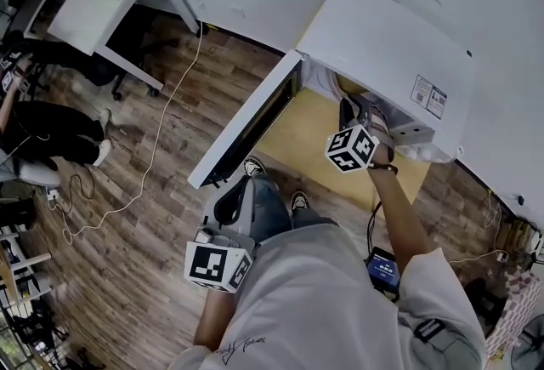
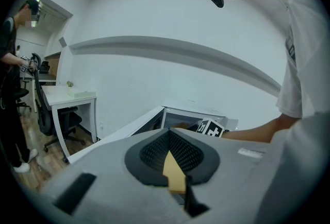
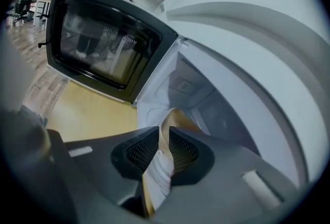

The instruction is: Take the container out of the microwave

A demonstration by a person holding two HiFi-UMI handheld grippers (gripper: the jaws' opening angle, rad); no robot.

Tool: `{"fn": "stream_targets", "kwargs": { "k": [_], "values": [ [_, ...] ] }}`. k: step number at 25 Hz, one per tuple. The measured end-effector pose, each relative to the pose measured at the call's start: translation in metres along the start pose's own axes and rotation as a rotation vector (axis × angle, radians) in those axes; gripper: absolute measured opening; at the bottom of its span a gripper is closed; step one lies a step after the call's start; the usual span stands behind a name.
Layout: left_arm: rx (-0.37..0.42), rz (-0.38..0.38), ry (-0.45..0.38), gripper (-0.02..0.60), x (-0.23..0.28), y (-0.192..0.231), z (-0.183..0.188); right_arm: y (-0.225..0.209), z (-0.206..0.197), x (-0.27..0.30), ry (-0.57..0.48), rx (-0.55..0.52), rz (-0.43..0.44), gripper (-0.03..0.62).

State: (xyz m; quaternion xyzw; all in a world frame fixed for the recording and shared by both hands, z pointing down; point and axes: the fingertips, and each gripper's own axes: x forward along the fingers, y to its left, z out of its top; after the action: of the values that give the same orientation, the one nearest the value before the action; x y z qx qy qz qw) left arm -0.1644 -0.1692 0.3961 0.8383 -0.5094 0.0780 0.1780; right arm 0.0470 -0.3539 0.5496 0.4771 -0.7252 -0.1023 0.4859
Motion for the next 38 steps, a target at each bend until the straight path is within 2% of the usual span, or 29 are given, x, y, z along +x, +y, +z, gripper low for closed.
{"fn": "stream_targets", "kwargs": {
  "k": [6,13,21,30,38],
  "values": [
    [-0.008,0.026,0.011,-0.006,0.003,0.006,-0.004,0.008,-0.014,0.03,0.083,-0.126,0.023,0.083],
    [0.002,0.044,0.028,-0.005,0.007,0.013,-0.005,0.013,-0.018,0.048,0.13,-0.209,0.034,0.092],
    [0.002,0.037,0.032,-0.005,0.014,0.015,-0.002,0.008,-0.016,0.056,0.166,-0.334,-0.027,0.072],
    [-0.014,0.037,0.015,-0.005,0.017,0.016,-0.001,0.005,-0.019,0.052,0.176,-0.223,0.022,0.058],
    [-0.011,0.04,0.016,-0.005,0.017,0.012,0.0,0.002,-0.014,0.042,0.158,-0.167,0.051,0.058]
  ]
}}
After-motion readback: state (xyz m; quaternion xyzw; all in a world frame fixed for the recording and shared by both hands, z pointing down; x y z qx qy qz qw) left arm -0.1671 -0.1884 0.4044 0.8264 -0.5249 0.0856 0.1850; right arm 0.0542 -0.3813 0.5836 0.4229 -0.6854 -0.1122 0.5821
